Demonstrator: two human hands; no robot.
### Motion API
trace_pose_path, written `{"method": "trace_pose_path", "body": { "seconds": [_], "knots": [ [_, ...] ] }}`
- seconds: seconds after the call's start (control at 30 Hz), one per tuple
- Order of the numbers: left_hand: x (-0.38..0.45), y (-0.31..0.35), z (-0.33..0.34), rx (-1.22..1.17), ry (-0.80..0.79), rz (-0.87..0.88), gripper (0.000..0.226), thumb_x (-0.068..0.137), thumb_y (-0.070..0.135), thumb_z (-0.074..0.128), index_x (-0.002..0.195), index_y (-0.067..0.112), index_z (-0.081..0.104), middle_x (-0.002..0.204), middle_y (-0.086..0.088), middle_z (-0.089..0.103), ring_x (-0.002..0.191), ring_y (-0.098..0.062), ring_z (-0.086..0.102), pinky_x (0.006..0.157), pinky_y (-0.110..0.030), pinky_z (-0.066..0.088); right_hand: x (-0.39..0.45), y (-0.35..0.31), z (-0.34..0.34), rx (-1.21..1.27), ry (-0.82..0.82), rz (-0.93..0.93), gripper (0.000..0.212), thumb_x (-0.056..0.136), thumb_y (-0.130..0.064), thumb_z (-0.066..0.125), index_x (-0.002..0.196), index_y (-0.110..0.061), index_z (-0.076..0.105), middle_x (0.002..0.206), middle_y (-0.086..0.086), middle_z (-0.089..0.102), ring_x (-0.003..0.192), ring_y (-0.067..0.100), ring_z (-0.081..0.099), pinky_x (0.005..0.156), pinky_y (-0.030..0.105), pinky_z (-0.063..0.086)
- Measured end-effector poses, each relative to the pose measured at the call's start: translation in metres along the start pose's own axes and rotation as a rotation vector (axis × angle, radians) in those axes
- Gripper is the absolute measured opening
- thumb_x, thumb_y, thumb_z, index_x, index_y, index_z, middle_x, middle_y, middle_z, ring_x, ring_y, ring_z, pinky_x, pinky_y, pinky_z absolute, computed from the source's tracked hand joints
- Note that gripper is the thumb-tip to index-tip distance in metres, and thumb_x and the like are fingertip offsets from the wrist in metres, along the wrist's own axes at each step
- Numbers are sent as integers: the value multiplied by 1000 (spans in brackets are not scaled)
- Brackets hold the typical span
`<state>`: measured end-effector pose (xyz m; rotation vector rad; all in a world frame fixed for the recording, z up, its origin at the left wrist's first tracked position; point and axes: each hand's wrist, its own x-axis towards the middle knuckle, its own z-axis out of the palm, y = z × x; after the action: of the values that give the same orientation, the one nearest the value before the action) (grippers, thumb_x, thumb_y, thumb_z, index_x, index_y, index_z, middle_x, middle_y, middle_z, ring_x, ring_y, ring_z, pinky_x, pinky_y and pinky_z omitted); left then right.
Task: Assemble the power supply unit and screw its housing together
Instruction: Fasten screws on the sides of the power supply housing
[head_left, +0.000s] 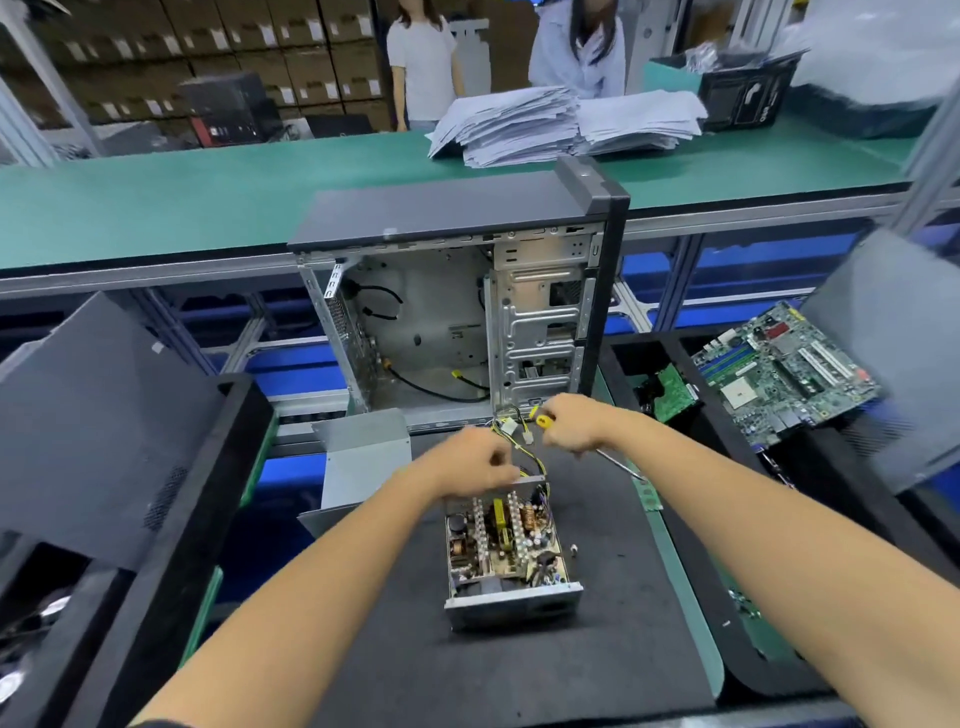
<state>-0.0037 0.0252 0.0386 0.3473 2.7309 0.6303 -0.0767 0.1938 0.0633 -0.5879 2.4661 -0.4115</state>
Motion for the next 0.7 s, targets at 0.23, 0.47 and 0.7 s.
{"method": "trace_pose_path", "body": {
  "seconds": [0.23,0.47,0.7],
  "knots": [
    [30,-18,22,-122,174,-230,12,87,16,54,81,10,62,83,-3,65,79,-22,60,71,-38,51,28,33,41,-54,17,152,30,93,-18,54,70,-13,37,68,4,42,73,25,42,61,31,32],
    [49,-22,49,-226,186,-260,23,90,26,56,83,7,66,82,-7,68,77,-23,62,68,-35,50,47,57,65,-94,7,168,31,90,-22,62,111,-3,50,123,19,55,111,34,54,82,33,44],
    [65,-19,59,-314,222,-311,52,86,53,60,67,5,57,62,-5,53,58,-16,46,56,-31,35,44,47,52,112,47,-38,22,89,-4,47,72,-15,53,78,8,61,78,27,59,57,28,44]
  ]
}}
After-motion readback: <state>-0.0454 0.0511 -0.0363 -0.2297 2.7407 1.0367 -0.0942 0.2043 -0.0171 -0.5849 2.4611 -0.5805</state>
